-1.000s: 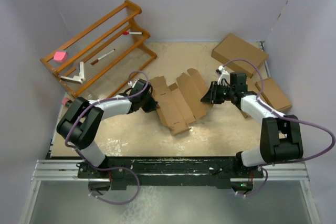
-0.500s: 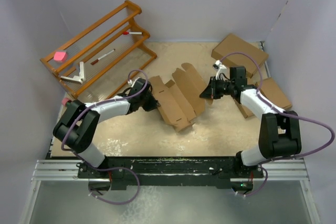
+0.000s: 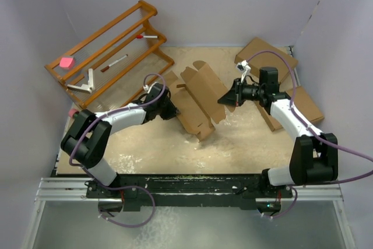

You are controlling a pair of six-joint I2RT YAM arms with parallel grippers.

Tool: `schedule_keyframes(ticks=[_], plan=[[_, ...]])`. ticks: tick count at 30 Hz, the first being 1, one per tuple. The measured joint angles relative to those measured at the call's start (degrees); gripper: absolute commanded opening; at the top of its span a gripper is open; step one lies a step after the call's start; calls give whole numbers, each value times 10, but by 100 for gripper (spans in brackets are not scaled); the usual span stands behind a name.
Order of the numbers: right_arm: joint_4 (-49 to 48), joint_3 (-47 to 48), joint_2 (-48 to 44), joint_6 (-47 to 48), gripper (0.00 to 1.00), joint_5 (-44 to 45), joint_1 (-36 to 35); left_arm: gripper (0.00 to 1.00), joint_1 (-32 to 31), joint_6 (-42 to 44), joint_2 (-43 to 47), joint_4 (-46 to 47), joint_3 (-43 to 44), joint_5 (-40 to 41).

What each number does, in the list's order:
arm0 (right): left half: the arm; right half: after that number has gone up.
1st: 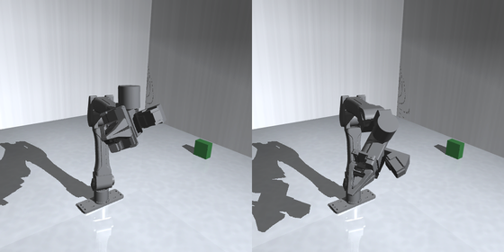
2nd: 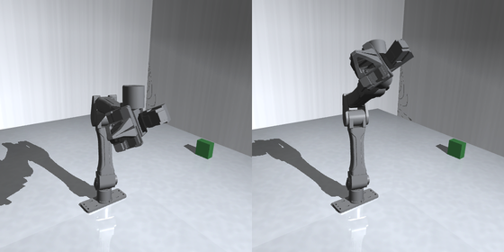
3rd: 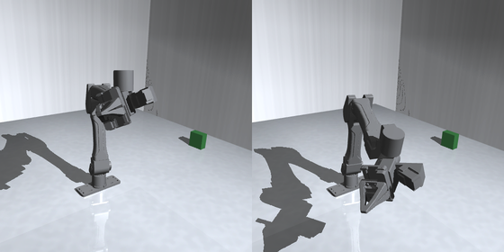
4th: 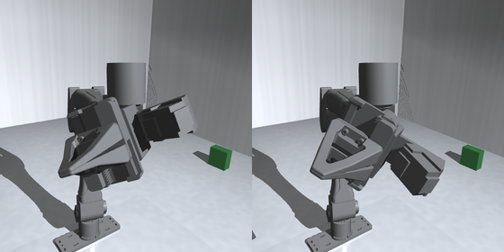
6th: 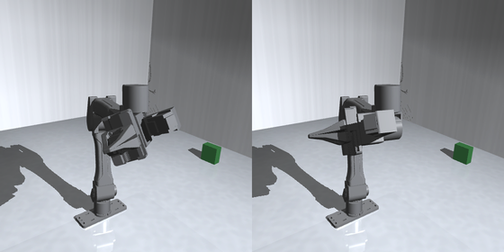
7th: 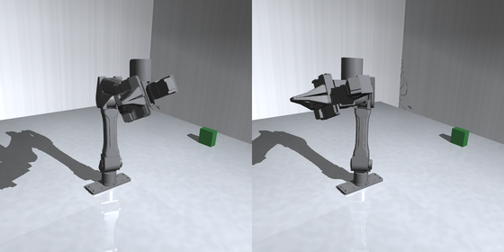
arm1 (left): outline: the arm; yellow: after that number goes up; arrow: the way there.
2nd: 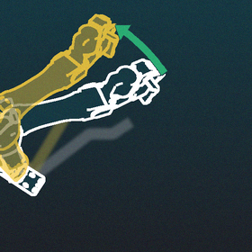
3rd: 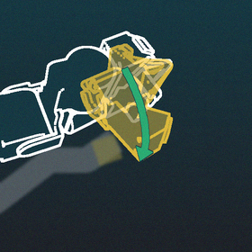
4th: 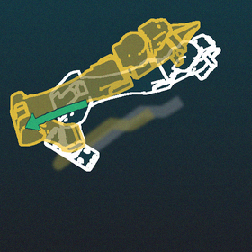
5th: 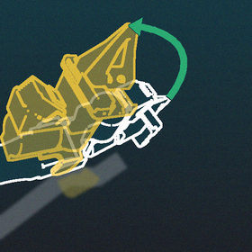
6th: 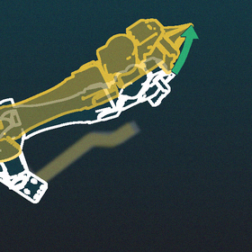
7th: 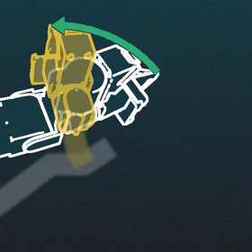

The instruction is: Fold the paper box

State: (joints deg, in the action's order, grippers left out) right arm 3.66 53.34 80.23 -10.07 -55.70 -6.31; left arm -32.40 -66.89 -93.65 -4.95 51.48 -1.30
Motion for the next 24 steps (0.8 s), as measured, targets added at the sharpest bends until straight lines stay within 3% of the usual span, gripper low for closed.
schedule_keyframes(ticks=[10,19,21,24], plan=[[-1,0,0,-2,0,-20,0,22,0,7,-4,21,11,-10],[-1,0,5,-5,0,-27,0,25,0,6,-59,43,55,-30],[4,3,8,-4,0,-27,0,28,0,6,-67,44,63,-32],[45,33,11,14,0,-22,1,46,0,16,-69,45,68,-38]])
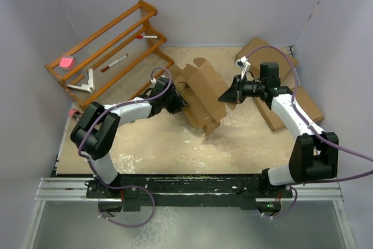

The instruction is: Fold the paper box

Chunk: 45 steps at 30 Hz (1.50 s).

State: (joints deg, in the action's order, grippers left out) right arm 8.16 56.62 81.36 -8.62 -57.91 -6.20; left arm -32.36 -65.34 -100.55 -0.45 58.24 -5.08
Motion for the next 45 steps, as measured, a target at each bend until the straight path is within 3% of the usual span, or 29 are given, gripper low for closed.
schedule_keyframes(ticks=[2,5,7,12,19,27,32,40,45], plan=[[56,48,0,44,0,17,4,60,3,14,2,1,0,-8],[91,101,-13,93,0,44,17,71,16,50,31,2,-19,-21],[101,113,-42,117,0,60,32,74,31,88,74,-1,-47,-24],[157,173,-94,183,0,71,55,98,62,204,229,-19,-113,-21],[276,294,-91,316,0,91,55,98,69,354,478,-6,-178,5],[480,431,-36,500,0,139,54,98,79,428,534,-13,-174,19],[507,356,-30,537,0,177,47,98,79,415,543,1,-207,9],[419,161,-34,578,0,240,20,96,80,379,543,109,-347,-35],[405,134,-64,602,0,242,17,89,80,379,531,209,-385,-62]])
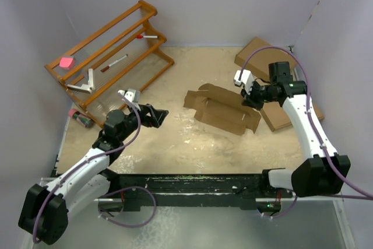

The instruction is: Fold the paper box

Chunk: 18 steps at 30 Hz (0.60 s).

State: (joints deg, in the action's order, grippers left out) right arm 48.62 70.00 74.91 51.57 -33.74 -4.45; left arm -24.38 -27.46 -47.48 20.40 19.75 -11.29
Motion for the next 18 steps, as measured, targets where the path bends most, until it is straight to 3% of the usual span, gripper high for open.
schedule_keyframes(ticks=[8,13,18], plan=[[42,24,-5,16,0,-50,0,73,0,-3,-135,52,34,1],[64,28,-10,17,0,-74,0,75,0,-9,-179,41,65,7],[70,28,-25,17,0,-81,0,80,0,-13,-210,48,67,-52]])
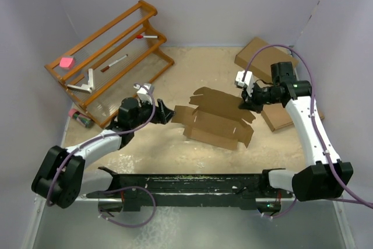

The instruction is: Fold the paper box

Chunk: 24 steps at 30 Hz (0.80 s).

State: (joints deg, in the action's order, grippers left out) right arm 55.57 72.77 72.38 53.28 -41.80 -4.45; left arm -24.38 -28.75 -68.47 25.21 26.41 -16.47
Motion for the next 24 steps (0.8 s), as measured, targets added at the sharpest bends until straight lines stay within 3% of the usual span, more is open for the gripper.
schedule_keyframes(ticks=[13,20,24], plan=[[9,0,-5,12,0,-14,0,77,0,70,-121,-1,42,-70],[17,0,-5,18,0,-24,0,73,0,92,-135,82,35,-119],[19,0,-5,19,0,-28,0,60,0,99,-137,130,18,-145]])
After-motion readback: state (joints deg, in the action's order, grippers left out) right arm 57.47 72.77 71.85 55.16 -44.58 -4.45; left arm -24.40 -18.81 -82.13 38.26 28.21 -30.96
